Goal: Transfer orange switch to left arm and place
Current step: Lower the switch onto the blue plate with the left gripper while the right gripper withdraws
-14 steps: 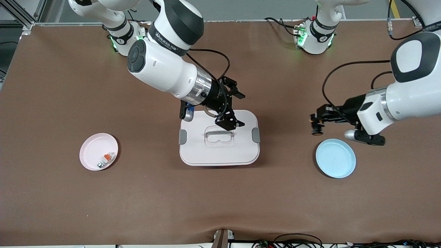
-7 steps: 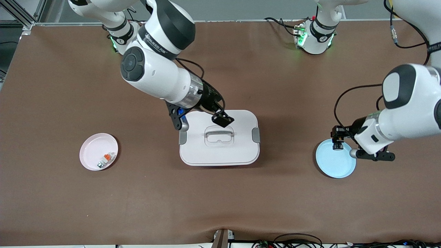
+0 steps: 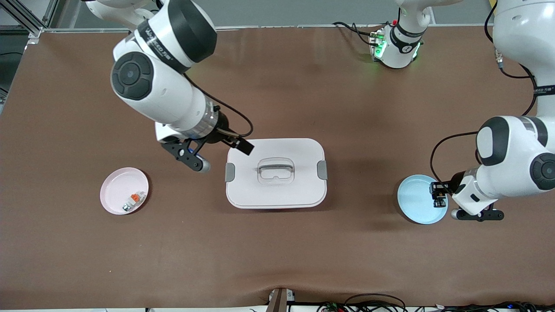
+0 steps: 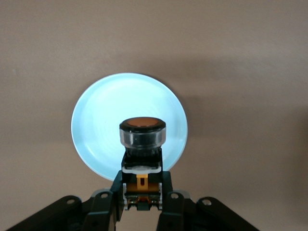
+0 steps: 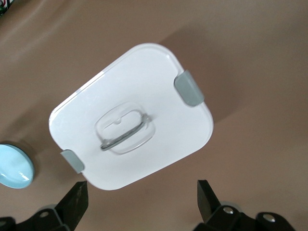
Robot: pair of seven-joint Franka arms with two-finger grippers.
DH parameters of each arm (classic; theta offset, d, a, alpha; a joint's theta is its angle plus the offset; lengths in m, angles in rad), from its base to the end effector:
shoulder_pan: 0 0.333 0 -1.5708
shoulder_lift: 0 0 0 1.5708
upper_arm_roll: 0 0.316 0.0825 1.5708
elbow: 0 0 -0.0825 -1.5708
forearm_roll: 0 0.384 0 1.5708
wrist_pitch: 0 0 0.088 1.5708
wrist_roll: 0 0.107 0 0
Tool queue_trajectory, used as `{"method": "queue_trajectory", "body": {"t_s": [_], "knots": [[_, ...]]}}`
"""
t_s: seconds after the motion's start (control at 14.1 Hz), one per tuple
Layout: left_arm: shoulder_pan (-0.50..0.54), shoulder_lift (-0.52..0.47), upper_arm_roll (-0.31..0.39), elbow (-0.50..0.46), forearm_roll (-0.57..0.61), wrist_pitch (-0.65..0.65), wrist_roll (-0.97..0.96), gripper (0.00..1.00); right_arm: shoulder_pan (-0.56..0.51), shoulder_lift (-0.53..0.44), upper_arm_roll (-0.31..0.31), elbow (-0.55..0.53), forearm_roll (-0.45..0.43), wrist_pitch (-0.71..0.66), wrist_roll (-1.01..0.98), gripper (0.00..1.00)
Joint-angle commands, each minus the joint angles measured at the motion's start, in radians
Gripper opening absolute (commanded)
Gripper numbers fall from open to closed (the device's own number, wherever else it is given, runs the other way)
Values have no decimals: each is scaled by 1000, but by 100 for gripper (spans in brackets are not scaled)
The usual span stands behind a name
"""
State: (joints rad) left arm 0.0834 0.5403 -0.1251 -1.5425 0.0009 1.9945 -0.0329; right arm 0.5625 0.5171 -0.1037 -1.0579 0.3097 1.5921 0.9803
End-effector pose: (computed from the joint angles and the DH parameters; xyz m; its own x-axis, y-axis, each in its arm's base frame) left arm 0.6865 -0.0164 0.3334 0.9962 0.0031 -0.0866 0.0084 -0.9981 0.0606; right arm 0.6052 0.3575 0.5470 0.8620 -0.4649 -0.2019 -0.4971 -0.8532 -0.1579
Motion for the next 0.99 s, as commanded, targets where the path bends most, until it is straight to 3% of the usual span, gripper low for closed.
{"method": "queue_trajectory", "body": {"t_s": [0.0, 0.21, 0.57, 0.85, 0.92], "knots": [[12, 1, -4, -63, 21, 104, -47, 0, -52, -29, 10, -4, -59, -61, -177, 100], [-1, 26, -4, -91, 36, 171, -56, 0, -85, -49, 10, -5, -156, -130, -363, 100], [10, 78, -4, -140, 94, 248, -55, 0, -200, -84, 10, -23, -233, -167, -697, 100], [12, 101, -4, -162, 96, 305, -53, 0, -271, -123, 10, -79, -287, -158, -805, 100], [10, 104, -4, -160, 96, 305, -53, 19, -291, -123, 10, -77, -297, -155, -839, 100]]}}
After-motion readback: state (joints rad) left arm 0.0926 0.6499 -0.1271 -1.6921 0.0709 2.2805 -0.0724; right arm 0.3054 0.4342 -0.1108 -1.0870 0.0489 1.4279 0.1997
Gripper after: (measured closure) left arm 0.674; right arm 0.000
